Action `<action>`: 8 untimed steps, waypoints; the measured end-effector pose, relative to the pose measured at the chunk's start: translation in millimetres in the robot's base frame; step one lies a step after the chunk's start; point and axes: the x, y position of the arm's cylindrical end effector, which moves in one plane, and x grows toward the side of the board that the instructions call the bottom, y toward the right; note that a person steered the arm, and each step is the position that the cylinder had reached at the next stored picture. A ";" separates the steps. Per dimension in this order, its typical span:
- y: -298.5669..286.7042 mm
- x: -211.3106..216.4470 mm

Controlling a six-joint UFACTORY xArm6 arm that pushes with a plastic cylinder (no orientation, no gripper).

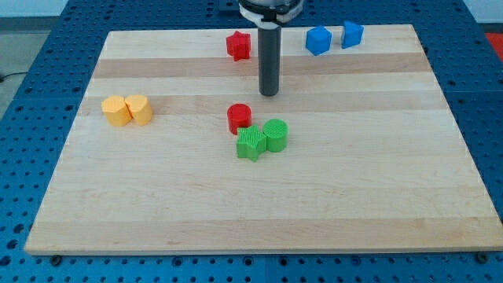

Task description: Move the red circle to the bottom side of the red star

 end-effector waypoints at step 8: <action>-133.8 45.8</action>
